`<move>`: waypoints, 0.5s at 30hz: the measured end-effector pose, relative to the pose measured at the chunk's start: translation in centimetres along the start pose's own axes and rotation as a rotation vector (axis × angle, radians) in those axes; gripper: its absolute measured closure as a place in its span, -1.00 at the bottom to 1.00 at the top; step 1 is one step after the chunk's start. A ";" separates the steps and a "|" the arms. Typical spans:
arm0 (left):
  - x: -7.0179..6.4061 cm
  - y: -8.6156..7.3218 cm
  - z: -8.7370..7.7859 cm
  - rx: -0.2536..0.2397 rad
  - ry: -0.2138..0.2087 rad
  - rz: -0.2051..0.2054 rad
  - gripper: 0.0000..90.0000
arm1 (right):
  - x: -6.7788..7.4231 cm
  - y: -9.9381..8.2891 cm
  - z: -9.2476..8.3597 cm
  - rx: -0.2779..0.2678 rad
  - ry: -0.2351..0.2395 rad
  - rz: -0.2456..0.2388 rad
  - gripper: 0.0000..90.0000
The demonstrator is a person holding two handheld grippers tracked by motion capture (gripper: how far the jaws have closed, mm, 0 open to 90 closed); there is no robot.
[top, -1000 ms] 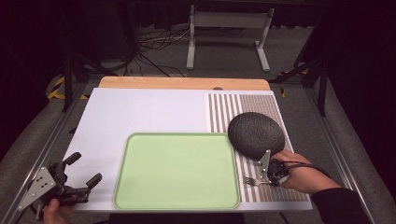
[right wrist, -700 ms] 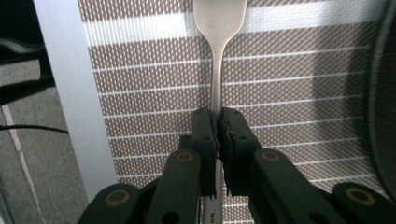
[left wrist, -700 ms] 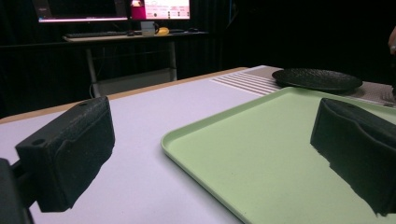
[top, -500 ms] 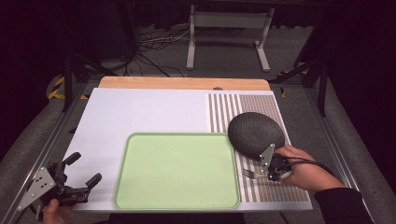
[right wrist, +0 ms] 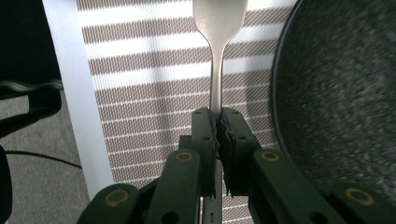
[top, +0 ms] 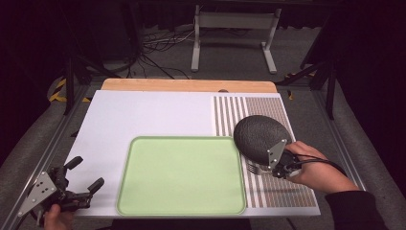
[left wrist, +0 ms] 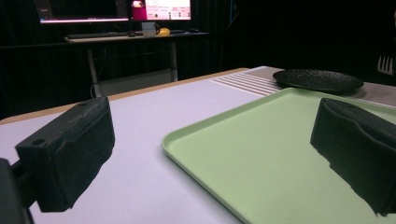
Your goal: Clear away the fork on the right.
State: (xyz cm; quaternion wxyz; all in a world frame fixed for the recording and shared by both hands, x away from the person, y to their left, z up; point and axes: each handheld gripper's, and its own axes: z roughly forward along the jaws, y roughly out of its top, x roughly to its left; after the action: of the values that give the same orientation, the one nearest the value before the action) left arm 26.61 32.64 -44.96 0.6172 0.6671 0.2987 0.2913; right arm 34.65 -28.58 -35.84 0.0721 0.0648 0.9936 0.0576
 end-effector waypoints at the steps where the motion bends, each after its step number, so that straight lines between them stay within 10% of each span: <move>1: 0.0 0.0 0.0 -0.003 0.000 0.000 -0.99 | 0.0 0.0 0.0 0.000 0.000 0.000 0.87; 15: 0.1 0.0 -0.1 -0.003 0.000 -0.003 -0.99 | -0.7 3.9 -1.7 -0.049 -0.019 -0.055 0.87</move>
State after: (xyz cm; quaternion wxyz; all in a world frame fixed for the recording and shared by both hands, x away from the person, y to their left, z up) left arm 26.61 32.75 -44.96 0.6189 0.6656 0.2992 0.2906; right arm 35.56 -24.97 -33.61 0.0848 0.0360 0.9926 0.0794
